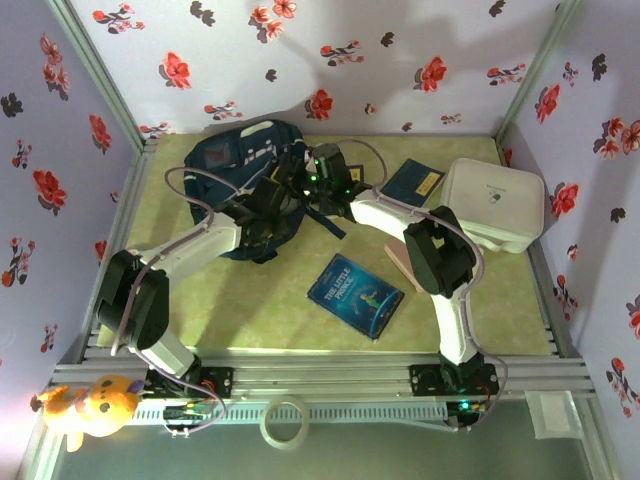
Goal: Pack the student bag
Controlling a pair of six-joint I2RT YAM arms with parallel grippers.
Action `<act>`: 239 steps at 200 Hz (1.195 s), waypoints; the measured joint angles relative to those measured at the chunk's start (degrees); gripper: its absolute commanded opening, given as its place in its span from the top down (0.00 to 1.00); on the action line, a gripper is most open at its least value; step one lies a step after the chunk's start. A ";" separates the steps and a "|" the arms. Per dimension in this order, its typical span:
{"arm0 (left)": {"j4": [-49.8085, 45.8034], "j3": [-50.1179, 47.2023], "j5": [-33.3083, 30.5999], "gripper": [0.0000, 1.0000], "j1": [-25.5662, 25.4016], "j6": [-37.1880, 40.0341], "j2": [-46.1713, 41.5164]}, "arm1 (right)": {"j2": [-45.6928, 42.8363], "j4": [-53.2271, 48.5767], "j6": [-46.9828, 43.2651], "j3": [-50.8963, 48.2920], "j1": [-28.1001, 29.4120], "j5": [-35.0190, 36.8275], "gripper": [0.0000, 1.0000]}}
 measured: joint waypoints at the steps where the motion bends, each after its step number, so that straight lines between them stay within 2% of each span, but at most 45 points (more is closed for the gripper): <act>1: 0.00 0.00 0.00 0.87 0.00 0.00 0.00 | 0.00 0.00 0.02 -0.02 0.00 0.00 0.85; 19: 0.00 0.00 0.00 0.89 -0.07 0.02 0.00 | 0.00 -0.02 0.00 -0.17 0.00 0.04 0.85; 52: -0.04 0.00 -0.09 1.00 -0.11 0.76 0.02 | 0.00 -0.04 -0.02 -0.20 0.00 0.24 0.86; 88: -0.59 -0.50 -0.76 1.00 -0.11 1.62 -0.48 | -0.13 -0.09 -0.76 -0.79 -0.35 0.79 0.87; 116: -1.11 -5.16 -0.94 1.00 0.50 2.60 -4.92 | -0.57 -0.94 -1.81 -2.43 -1.38 1.09 0.87; 151: -2.29 -12.28 -0.83 1.00 5.22 4.20 -12.31 | -0.76 -1.77 -3.04 -3.08 -3.19 1.07 0.87; 187: -1.60 -14.75 1.66 1.00 10.14 7.39 -17.38 | -0.76 -2.23 -3.45 -3.02 -3.39 0.42 0.86; 206: -1.38 -14.75 3.78 1.00 10.88 9.81 -18.29 | -0.48 -2.67 -3.48 -2.12 -3.48 0.13 0.83; 215: -1.27 -14.75 4.94 1.00 10.99 10.88 -18.29 | -0.42 -2.89 -3.45 -1.64 -3.56 0.09 0.78; 239: -1.22 -14.36 8.92 1.00 11.06 13.94 -18.27 | -0.42 -3.34 -3.63 -1.33 -4.07 0.00 0.54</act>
